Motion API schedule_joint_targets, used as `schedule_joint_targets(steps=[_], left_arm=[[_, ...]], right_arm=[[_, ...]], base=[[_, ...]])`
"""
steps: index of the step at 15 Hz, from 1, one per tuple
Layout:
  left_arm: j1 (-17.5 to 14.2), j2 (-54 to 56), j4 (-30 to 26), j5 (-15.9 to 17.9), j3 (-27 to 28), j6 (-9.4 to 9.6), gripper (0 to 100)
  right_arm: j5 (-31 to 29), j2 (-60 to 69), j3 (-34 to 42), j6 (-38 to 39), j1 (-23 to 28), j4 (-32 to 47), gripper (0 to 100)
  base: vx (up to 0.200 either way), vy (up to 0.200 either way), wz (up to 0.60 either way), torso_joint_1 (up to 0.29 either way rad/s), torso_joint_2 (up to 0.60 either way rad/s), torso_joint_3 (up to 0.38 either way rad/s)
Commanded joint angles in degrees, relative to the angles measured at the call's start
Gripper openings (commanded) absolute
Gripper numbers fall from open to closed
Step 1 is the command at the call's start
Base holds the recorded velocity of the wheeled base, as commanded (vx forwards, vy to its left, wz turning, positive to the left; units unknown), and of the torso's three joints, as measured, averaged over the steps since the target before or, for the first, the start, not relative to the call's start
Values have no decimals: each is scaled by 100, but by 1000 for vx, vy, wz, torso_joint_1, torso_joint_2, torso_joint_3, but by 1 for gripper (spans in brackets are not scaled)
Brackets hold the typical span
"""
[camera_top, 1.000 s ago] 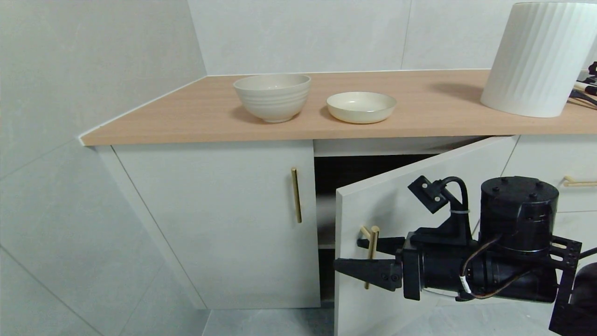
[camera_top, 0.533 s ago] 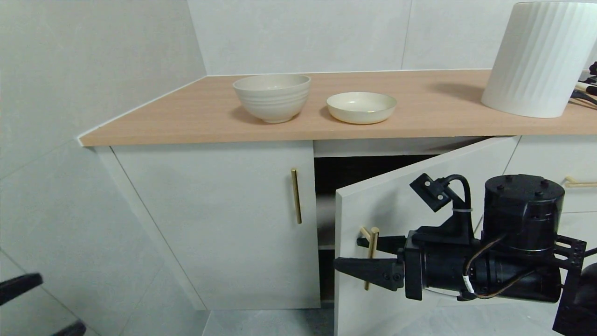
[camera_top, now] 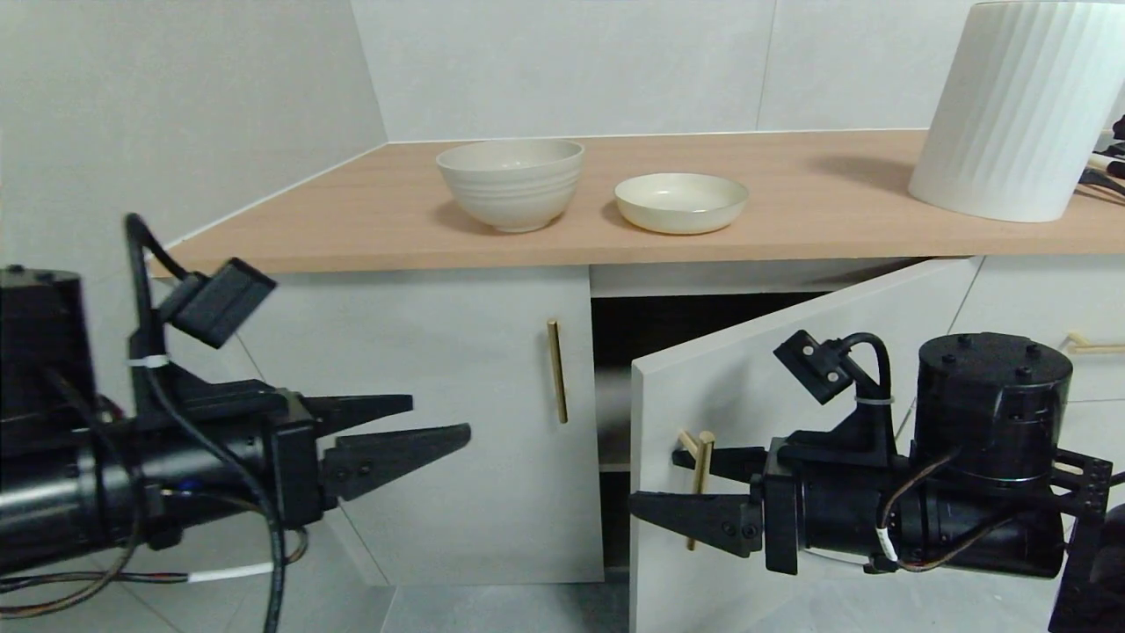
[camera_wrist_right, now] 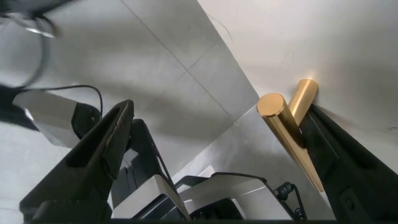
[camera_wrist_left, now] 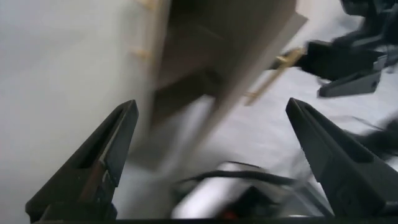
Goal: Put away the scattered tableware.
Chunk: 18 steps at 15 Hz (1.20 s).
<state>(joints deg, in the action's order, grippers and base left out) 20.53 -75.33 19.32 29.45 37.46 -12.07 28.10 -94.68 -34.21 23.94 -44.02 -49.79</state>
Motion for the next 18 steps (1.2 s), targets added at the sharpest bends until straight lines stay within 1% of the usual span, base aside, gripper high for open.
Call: schedule_joint_targets(steps=[1, 2, 4, 5, 7, 8, 9, 10, 11, 12, 14, 16, 17, 18], left_arm=[[434, -1336, 942, -36, -380, -173, 100], [434, -1547, 1258, -98, -485, -182, 100], [434, -1714, 1539, -273, -573, -191, 100], [434, -1714, 1548, -352, -573, -191, 100], [434, -1705, 1557, -361, -565, -191, 100], [434, -1714, 1557, -361, -573, -191, 0], [470, -1714, 1575, -361, -565, -261, 0], [470, -1714, 1575, -361, -565, -261, 0], [514, -1696, 1583, -352, -477, -516, 0], [540, -1696, 1583, -352, -441, -595, 0], [549, -1740, 1671, -352, -371, -604, 0], [549, -1889, 2049, -317, -345, -630, 0], [584, -2039, 2313, -317, -336, -762, 0], [628, -2109, 2462, -309, -327, -867, 0]], right_arm=[[29, -33, 19, 5, -54, 22, 100], [29, -33, 28, 5, -54, 22, 100], [29, -33, 37, 5, -54, 22, 100], [20, -33, 37, 14, -54, 22, 100], [20, -50, 37, 14, -54, 22, 100], [29, -50, 37, 14, -54, 22, 100], [29, -50, 37, 14, -54, 22, 100], [29, -50, 37, 14, -54, 22, 100], [29, -59, 46, 14, -54, 22, 100], [29, -68, 54, 14, -54, 22, 100], [29, -68, 54, 14, -54, 22, 100], [29, -59, 81, 5, -63, 22, 100], [29, -33, 81, 5, -63, 22, 100], [29, -15, 81, 5, -63, 22, 100]], base=[[0, 0, 0, 0, 0, 0], [0, 0, 0, 0, 0, 0], [0, 0, 0, 0, 0, 0], [0, 0, 0, 0, 0, 0], [0, 0, 0, 0, 0, 0], [0, 0, 0, 0, 0, 0], [0, 0, 0, 0, 0, 0], [0, 0, 0, 0, 0, 0], [0, 0, 0, 0, 0, 0], [0, 0, 0, 0, 0, 0], [0, 0, 0, 0, 0, 0], [0, 0, 0, 0, 0, 0], [0, 0, 0, 0, 0, 0], [0, 0, 0, 0, 0, 0]])
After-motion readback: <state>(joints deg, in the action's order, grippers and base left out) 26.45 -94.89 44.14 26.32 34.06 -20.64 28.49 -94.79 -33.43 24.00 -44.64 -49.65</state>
